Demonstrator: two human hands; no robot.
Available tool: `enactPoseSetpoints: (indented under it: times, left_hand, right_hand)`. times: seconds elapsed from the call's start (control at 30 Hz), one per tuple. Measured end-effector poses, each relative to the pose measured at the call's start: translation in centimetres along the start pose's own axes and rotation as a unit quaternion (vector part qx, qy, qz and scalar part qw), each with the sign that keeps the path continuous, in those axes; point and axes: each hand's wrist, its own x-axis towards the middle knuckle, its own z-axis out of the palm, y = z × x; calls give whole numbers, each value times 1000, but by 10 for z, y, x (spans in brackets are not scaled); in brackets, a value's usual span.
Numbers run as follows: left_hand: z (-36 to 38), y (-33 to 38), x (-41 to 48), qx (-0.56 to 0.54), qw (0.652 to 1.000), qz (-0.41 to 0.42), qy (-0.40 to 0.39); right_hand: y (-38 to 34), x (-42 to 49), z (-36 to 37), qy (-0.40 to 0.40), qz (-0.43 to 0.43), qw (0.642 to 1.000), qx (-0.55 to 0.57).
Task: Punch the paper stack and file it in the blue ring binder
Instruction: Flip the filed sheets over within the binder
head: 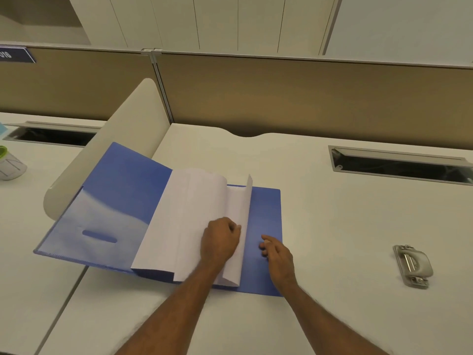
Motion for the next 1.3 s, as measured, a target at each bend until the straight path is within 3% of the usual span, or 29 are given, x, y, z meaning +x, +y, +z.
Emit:
enactPoseSetpoints:
  times: [0.3, 0.53, 0.67, 0.83, 1.3]
  left_hand:
    - [-76, -66, 29, 98, 978, 110, 147]
    - [-100, -118, 48, 213, 969, 38, 121]
    - [-96, -123, 37, 368, 923, 10, 113]
    - [-75, -128, 25, 349, 932, -33, 92]
    - [-70, -107, 21, 263, 964, -35, 25]
  right_hand:
    - [-4, -1, 1, -9, -23, 997, -74]
    - [3, 3, 4, -12, -43, 994, -103]
    - [7, 4, 5, -11, -54, 993, -108]
    - [10, 5, 5, -15, -59, 992, -107]
    - [2, 3, 0, -28, -39, 995, -93]
